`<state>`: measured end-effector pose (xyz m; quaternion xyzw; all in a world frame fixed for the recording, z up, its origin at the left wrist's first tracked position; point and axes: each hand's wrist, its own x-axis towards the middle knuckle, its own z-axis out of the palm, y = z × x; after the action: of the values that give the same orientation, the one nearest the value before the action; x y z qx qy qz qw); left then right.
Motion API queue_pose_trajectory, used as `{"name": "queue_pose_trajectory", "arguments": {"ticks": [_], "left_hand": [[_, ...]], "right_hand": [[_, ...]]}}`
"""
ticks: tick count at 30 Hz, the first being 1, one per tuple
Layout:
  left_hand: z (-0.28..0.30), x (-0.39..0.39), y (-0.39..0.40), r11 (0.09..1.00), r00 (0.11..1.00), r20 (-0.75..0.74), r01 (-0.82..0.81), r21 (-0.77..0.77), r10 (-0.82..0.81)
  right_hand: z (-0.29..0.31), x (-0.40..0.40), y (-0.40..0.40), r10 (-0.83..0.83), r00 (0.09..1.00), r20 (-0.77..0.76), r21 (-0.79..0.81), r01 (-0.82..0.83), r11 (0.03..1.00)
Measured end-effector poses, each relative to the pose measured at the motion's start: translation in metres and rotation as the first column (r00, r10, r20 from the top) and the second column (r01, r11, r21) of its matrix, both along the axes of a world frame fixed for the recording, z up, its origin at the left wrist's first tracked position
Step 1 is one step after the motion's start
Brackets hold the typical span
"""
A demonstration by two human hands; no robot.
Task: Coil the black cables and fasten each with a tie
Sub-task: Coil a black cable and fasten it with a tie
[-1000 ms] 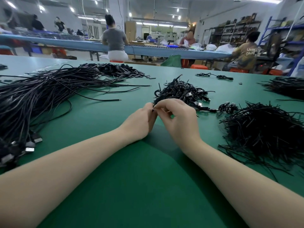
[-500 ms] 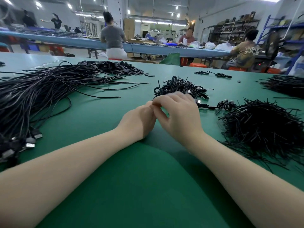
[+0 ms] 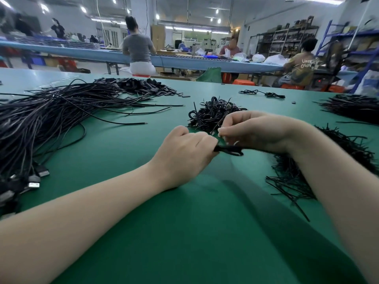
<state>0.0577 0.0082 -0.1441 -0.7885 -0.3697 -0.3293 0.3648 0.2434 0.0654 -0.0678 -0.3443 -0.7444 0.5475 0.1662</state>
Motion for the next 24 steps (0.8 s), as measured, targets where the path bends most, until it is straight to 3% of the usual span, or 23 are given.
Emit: {"name": "queue_pose_trajectory", "arguments": {"ticks": [2, 4, 6, 9, 13, 18, 24], "left_hand": [[-0.001, -0.002, 0.000, 0.986, 0.969, 0.247, 0.056, -0.158, -0.016], [-0.003, -0.008, 0.003, 0.926, 0.841, 0.542, 0.200, -0.320, 0.006], [-0.006, -0.012, 0.009, 0.888, 0.714, 0.699, 0.297, -0.351, 0.038], [-0.009, -0.013, 0.017, 0.853, 0.632, 0.769, 0.345, -0.391, 0.097], [-0.011, -0.013, 0.025, 0.753, 0.528, 0.833, 0.479, -0.451, 0.163], [-0.008, -0.016, 0.026, 0.649, 0.420, 0.883, 0.616, -0.447, 0.209], [-0.008, -0.016, 0.026, 0.580, 0.433, 0.875, 0.664, -0.472, 0.217]], "right_hand": [[-0.017, -0.011, 0.000, -0.079, 0.981, -0.174, -0.171, 0.049, 0.984], [-0.034, -0.029, -0.001, -0.212, 0.919, -0.332, -0.283, 0.117, 0.952], [-0.050, -0.048, -0.005, -0.332, 0.826, -0.455, -0.361, 0.170, 0.917], [-0.065, -0.066, -0.009, -0.445, 0.721, -0.531, -0.410, 0.240, 0.880], [-0.072, -0.066, -0.010, -0.504, 0.675, -0.538, -0.390, 0.332, 0.859], [-0.075, -0.066, -0.010, -0.506, 0.672, -0.541, -0.399, 0.325, 0.858], [-0.075, -0.063, -0.008, -0.445, 0.748, -0.492, -0.291, 0.340, 0.894]]}}
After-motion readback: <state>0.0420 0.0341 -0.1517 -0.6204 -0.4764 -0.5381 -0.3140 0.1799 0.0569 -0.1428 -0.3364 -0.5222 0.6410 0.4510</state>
